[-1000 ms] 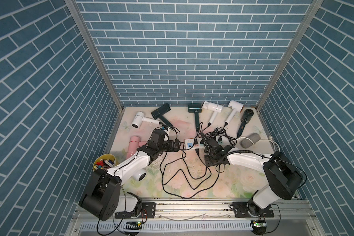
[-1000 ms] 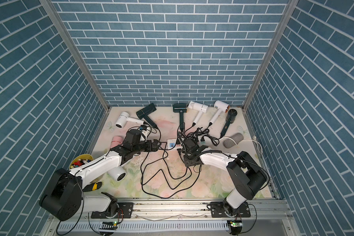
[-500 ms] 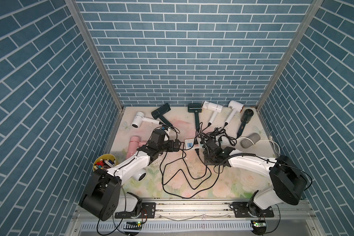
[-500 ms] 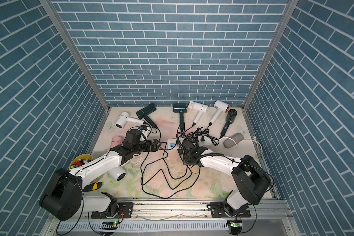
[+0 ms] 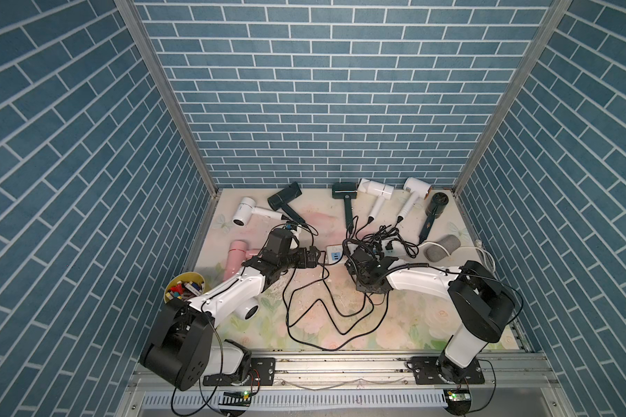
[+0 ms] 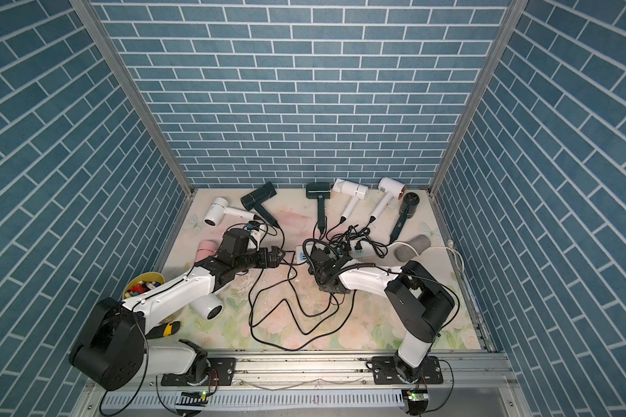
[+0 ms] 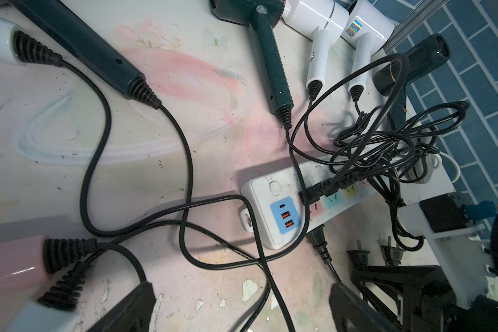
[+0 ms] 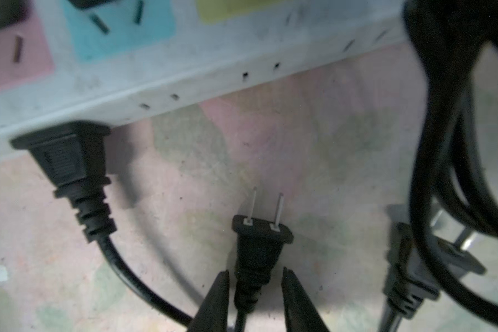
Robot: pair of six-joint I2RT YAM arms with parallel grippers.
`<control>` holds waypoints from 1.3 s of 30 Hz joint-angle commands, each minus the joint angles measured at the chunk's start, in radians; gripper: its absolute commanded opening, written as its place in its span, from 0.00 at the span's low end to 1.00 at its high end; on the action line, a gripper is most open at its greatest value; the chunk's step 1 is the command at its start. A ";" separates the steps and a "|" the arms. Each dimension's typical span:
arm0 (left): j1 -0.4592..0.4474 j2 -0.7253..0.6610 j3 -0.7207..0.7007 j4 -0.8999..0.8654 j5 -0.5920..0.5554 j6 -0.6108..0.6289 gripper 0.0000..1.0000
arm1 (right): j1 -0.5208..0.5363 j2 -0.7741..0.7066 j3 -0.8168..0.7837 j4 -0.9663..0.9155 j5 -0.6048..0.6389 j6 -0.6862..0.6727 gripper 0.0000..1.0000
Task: Charge the blow dryers
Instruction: Pick up the plug from the center of the board.
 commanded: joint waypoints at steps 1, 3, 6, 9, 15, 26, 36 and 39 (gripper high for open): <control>0.000 -0.015 0.021 -0.020 -0.004 0.013 1.00 | 0.003 0.040 0.033 -0.039 0.044 0.059 0.30; 0.001 -0.015 0.020 -0.020 -0.005 0.014 0.99 | 0.003 0.051 0.043 -0.044 0.049 0.056 0.26; 0.000 -0.013 0.021 -0.020 -0.007 0.015 1.00 | 0.004 0.048 0.039 -0.039 0.058 0.046 0.17; 0.000 -0.006 0.023 -0.021 -0.005 0.013 0.99 | 0.002 0.018 0.011 -0.009 0.057 0.014 0.00; 0.033 0.063 0.106 -0.072 0.106 -0.004 0.99 | -0.001 -0.070 -0.053 0.082 0.051 -0.151 0.00; 0.068 0.404 0.457 -0.316 0.173 0.057 0.80 | -0.114 -0.136 -0.137 0.251 -0.213 -0.409 0.00; 0.075 0.743 0.849 -0.513 0.221 0.123 0.64 | -0.166 -0.084 -0.118 0.288 -0.318 -0.472 0.00; 0.071 0.823 0.917 -0.523 0.269 0.116 0.63 | -0.175 -0.060 -0.102 0.284 -0.334 -0.485 0.00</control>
